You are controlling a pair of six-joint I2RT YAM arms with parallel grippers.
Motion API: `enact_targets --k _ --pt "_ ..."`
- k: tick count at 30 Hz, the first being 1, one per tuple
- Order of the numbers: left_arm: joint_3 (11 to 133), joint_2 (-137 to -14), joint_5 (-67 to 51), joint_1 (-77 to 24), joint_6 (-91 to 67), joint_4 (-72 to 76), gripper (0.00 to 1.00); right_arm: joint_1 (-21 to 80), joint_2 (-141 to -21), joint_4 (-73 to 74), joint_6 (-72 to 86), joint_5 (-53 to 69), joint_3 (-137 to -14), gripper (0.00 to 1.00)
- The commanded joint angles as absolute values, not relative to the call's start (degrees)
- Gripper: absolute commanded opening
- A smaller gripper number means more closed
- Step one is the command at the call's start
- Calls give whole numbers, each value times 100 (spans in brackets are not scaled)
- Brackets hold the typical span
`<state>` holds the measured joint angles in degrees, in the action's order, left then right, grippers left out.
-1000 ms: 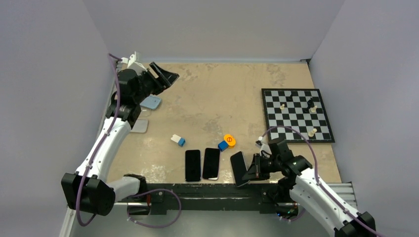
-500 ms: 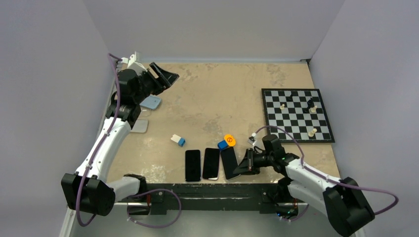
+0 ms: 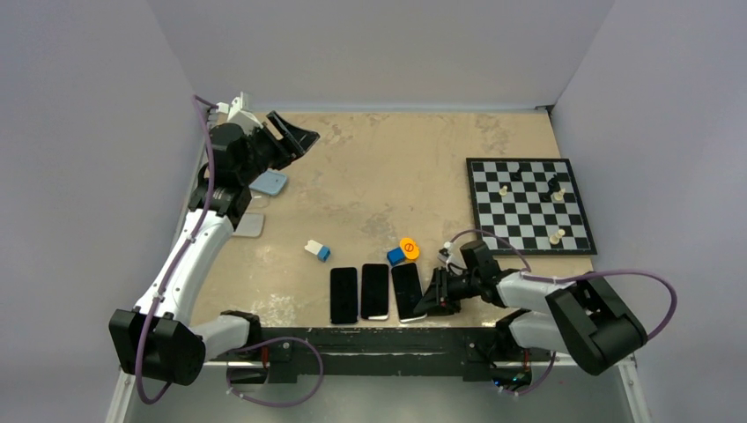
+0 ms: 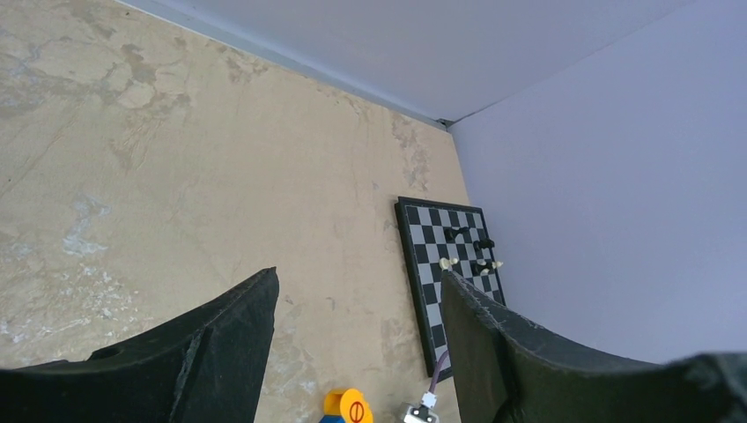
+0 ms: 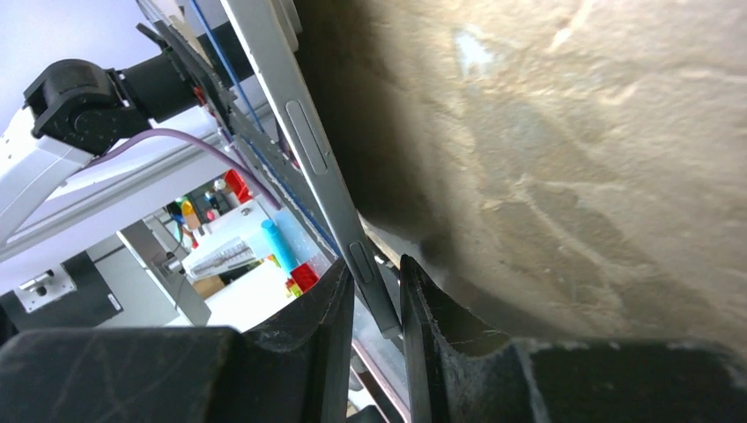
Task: Take the phone out of the phone case
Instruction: Place the phone at the center of the board.
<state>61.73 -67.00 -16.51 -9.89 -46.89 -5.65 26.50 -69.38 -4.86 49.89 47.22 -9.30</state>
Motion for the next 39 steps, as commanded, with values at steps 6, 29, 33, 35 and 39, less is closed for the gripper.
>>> enact_targets --k 6,29,33,35,39 --pt "6292 -6698 -1797 -978 -4658 -448 71 2623 -7433 -835 4687 4807 -1081 35" --pt "6328 -6698 -2037 -976 -4782 -387 73 3469 -7661 238 3875 4684 -1884 63" --pt "6350 -6679 -2013 -976 -4734 -440 73 3553 -7674 821 3586 4152 -2188 65" --pt "6354 -6664 -1990 -976 -4724 -458 73 3549 -7588 1144 3472 3895 -2285 66" --pt "6354 -6673 -2041 -976 -4737 -431 73 3552 -7414 1613 3347 3174 -2522 74"
